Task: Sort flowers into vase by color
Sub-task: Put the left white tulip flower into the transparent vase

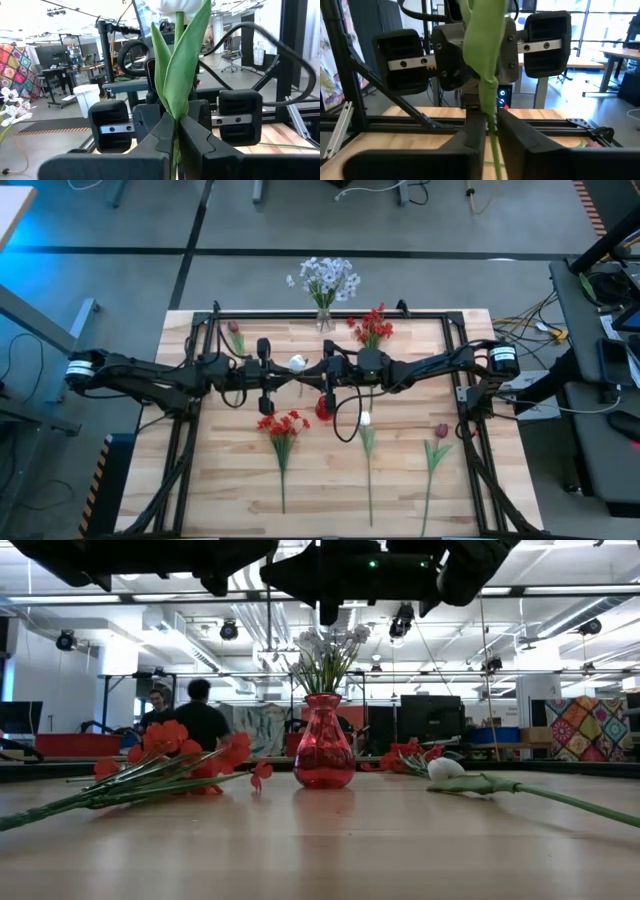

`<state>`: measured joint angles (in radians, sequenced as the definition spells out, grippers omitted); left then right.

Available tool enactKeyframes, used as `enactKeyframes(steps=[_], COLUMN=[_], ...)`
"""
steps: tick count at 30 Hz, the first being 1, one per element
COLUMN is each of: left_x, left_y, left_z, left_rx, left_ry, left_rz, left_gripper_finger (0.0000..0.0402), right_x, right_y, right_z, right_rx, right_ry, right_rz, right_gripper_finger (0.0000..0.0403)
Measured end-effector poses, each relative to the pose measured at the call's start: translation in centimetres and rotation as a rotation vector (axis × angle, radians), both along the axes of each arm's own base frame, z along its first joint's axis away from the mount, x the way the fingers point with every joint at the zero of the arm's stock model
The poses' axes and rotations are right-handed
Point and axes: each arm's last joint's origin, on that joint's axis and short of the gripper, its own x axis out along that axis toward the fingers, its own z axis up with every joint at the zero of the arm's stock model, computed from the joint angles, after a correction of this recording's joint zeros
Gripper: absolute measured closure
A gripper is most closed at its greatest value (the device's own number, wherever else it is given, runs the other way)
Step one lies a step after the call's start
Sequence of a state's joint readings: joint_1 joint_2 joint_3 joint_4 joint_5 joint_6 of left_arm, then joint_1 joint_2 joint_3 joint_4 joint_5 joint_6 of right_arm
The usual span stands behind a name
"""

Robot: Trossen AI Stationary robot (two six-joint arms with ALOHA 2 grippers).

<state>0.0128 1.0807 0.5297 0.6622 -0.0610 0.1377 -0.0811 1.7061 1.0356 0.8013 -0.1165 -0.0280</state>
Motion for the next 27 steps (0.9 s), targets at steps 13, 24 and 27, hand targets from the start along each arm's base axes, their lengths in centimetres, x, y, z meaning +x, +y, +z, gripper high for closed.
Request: enactKeyframes(steps=[13, 24, 27], left_x=[-1.2, -4.1, -4.7], left_y=[0.6, 0.6, 0.6], left_z=[-0.4, -4.1, -5.1], left_rx=[-0.017, -0.052, -0.061], left_ry=[0.014, -0.014, -0.036], left_rz=[0.17, 0.17, 0.169], left_gripper_finger=[0.0322, 0.0263, 0.0263], right_x=[-1.7, -3.6, -4.1], right_y=[-4.4, -11.4, -13.3], right_z=[2.1, 5.3, 5.8], right_rx=[-0.087, -0.322, -0.331], right_ry=[0.03, -0.03, -0.031], right_rz=[-0.134, -0.339, -0.385], right_gripper_finger=[0.039, 0.039, 0.0391])
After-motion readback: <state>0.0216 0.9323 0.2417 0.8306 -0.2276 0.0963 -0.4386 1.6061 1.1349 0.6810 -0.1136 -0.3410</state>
